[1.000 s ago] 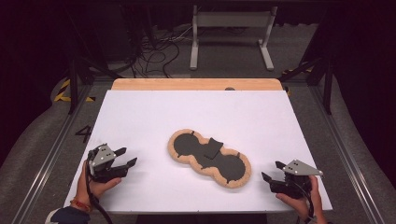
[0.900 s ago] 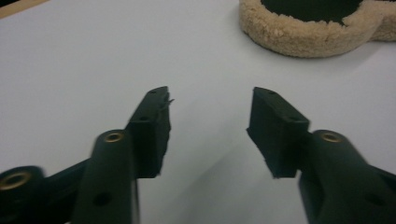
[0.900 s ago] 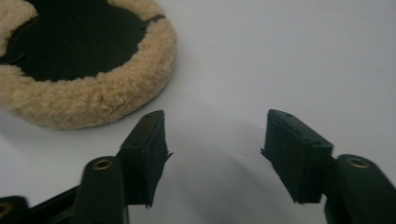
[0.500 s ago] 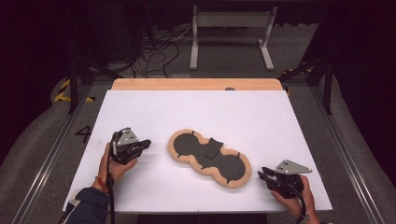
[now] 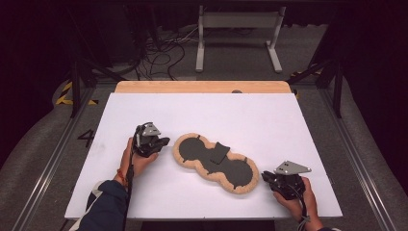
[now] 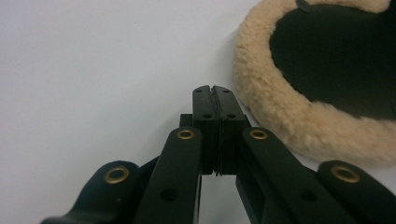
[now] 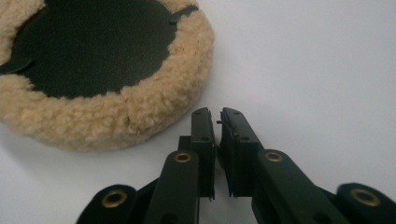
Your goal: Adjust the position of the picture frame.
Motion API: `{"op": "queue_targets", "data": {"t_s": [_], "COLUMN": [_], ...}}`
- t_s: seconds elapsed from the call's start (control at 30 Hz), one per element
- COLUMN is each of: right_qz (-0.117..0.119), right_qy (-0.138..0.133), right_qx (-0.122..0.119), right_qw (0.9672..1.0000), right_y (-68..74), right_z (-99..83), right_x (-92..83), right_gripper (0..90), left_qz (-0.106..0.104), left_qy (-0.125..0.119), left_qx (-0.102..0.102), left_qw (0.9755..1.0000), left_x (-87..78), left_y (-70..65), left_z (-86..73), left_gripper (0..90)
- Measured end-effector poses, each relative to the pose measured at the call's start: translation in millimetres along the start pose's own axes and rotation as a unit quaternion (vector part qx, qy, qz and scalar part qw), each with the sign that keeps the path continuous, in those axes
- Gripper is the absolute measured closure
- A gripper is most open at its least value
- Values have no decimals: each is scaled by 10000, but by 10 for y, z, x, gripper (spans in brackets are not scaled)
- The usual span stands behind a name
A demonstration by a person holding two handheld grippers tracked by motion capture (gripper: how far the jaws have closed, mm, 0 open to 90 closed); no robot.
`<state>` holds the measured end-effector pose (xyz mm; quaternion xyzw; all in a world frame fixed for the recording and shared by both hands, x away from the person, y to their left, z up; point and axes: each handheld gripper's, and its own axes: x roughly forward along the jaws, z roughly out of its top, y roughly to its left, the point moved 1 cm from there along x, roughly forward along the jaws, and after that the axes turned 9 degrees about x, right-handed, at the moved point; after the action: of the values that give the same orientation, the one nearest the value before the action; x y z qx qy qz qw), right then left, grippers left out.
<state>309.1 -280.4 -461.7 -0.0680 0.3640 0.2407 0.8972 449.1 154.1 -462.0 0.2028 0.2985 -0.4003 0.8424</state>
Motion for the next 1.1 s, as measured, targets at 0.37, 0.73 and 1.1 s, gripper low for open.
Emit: {"op": "queue_targets", "data": {"t_s": [0.37, 0.73, 1.1], "right_qz": [79, 148, 156], "right_qy": [34, 101, 85], "right_qx": [2, 101, 108], "right_qw": [10000, 9998, 9998], "right_y": [-11, 49, 26], "right_z": [58, 116, 126], "right_x": [64, 121, 133], "right_gripper": [900, 900, 900], "left_qz": [-189, -425, -867], "left_qy": [98, 88, -32], "left_qx": [43, 30, 304], "left_qw": [9998, 9991, 9958], "left_x": [306, 303, 131], "left_y": [-16, 15, -47], "left_z": [161, 154, -23], "left_gripper": [886, 899, 900]}}
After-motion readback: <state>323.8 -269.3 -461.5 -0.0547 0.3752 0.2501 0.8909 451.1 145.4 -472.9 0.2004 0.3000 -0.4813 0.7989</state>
